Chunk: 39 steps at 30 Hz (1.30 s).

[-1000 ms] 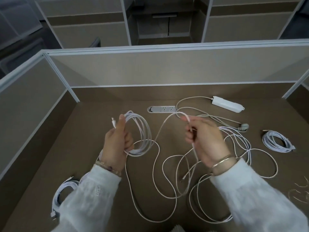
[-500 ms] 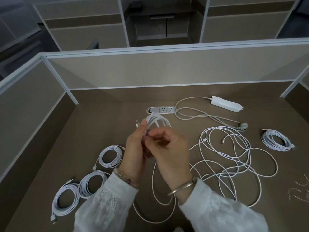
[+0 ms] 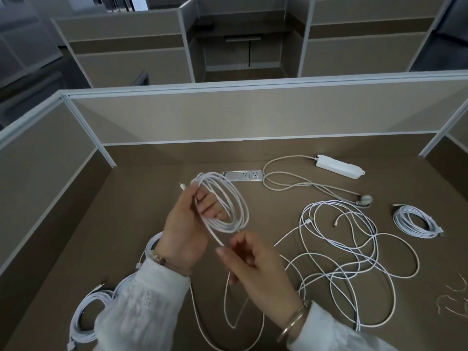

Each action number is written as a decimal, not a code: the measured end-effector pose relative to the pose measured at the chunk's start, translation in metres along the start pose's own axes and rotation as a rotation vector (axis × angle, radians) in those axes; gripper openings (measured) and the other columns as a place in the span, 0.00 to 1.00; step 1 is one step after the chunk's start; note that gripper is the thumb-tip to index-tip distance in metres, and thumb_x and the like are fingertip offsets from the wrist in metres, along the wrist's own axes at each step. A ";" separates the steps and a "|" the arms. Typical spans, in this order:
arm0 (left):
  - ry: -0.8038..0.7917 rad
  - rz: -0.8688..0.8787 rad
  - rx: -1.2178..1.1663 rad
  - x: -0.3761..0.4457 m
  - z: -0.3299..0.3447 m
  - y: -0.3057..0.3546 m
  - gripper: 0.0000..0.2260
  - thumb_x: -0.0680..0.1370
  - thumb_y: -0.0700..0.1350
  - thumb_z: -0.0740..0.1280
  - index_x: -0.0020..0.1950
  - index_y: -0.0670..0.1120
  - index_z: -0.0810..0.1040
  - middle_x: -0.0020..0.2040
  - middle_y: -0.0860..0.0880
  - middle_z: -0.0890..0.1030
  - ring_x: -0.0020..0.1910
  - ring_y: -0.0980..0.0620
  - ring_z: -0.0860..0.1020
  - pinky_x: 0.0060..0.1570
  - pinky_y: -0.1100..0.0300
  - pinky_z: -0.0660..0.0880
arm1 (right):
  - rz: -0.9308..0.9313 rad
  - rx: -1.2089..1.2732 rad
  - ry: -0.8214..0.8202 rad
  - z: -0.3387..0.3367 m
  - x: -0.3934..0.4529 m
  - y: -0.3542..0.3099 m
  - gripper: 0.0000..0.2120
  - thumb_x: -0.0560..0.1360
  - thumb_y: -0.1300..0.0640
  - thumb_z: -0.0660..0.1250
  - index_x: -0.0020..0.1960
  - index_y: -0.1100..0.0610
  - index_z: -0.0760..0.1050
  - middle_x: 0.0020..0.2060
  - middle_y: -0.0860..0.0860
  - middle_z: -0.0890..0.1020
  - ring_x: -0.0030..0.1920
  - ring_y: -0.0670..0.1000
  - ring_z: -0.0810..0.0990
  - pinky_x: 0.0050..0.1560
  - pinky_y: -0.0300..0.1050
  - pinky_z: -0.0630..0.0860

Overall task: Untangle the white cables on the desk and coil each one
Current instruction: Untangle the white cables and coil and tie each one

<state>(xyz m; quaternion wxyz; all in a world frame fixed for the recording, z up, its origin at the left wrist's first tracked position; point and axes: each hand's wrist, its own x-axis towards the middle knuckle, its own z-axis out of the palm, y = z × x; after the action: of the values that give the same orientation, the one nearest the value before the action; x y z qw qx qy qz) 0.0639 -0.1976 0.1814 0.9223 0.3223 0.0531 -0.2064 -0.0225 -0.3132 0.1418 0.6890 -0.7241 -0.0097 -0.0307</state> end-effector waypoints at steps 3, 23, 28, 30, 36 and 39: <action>-0.147 -0.101 -0.160 0.004 -0.014 0.019 0.15 0.81 0.51 0.58 0.35 0.48 0.67 0.28 0.55 0.58 0.25 0.58 0.57 0.30 0.66 0.62 | -0.023 -0.200 -0.165 -0.023 0.001 0.023 0.14 0.76 0.46 0.65 0.37 0.54 0.72 0.25 0.46 0.75 0.26 0.44 0.73 0.33 0.42 0.71; -0.100 -0.069 0.176 -0.007 -0.032 0.071 0.21 0.82 0.50 0.53 0.30 0.49 0.66 0.26 0.54 0.53 0.23 0.56 0.51 0.21 0.65 0.54 | 0.322 -0.166 0.060 -0.151 0.067 0.040 0.10 0.75 0.62 0.67 0.36 0.64 0.78 0.24 0.54 0.72 0.17 0.46 0.67 0.20 0.34 0.65; 0.022 -0.017 0.358 -0.007 -0.016 0.040 0.21 0.80 0.50 0.56 0.26 0.49 0.66 0.23 0.55 0.54 0.20 0.57 0.49 0.21 0.64 0.48 | 0.284 0.108 0.287 -0.101 0.070 -0.006 0.08 0.76 0.63 0.67 0.37 0.62 0.77 0.24 0.51 0.74 0.18 0.44 0.66 0.19 0.34 0.65; 0.046 -0.021 0.400 -0.005 -0.014 0.027 0.21 0.81 0.50 0.56 0.28 0.48 0.66 0.22 0.55 0.56 0.18 0.59 0.52 0.20 0.65 0.48 | 0.261 0.246 0.293 -0.079 0.068 -0.026 0.07 0.76 0.65 0.64 0.42 0.63 0.78 0.25 0.51 0.76 0.20 0.45 0.68 0.21 0.35 0.69; 0.128 0.009 0.547 -0.005 -0.005 -0.006 0.17 0.80 0.52 0.59 0.32 0.47 0.65 0.23 0.53 0.56 0.19 0.58 0.53 0.21 0.69 0.51 | 0.179 0.432 0.135 -0.025 0.043 -0.058 0.09 0.76 0.69 0.64 0.53 0.64 0.79 0.32 0.54 0.78 0.29 0.50 0.76 0.35 0.43 0.79; 0.133 0.024 0.641 -0.009 0.007 -0.019 0.19 0.81 0.54 0.58 0.35 0.45 0.71 0.23 0.50 0.65 0.20 0.55 0.62 0.23 0.66 0.54 | 0.171 0.398 0.184 -0.008 0.036 -0.053 0.06 0.72 0.68 0.70 0.47 0.61 0.81 0.29 0.53 0.79 0.28 0.47 0.76 0.32 0.40 0.79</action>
<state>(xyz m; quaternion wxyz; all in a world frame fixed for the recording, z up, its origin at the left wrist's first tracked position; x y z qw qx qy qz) 0.0479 -0.2123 0.1779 0.7708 0.6095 0.0416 -0.1804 0.0103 -0.3190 0.1970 0.8164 -0.5661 0.1087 -0.0358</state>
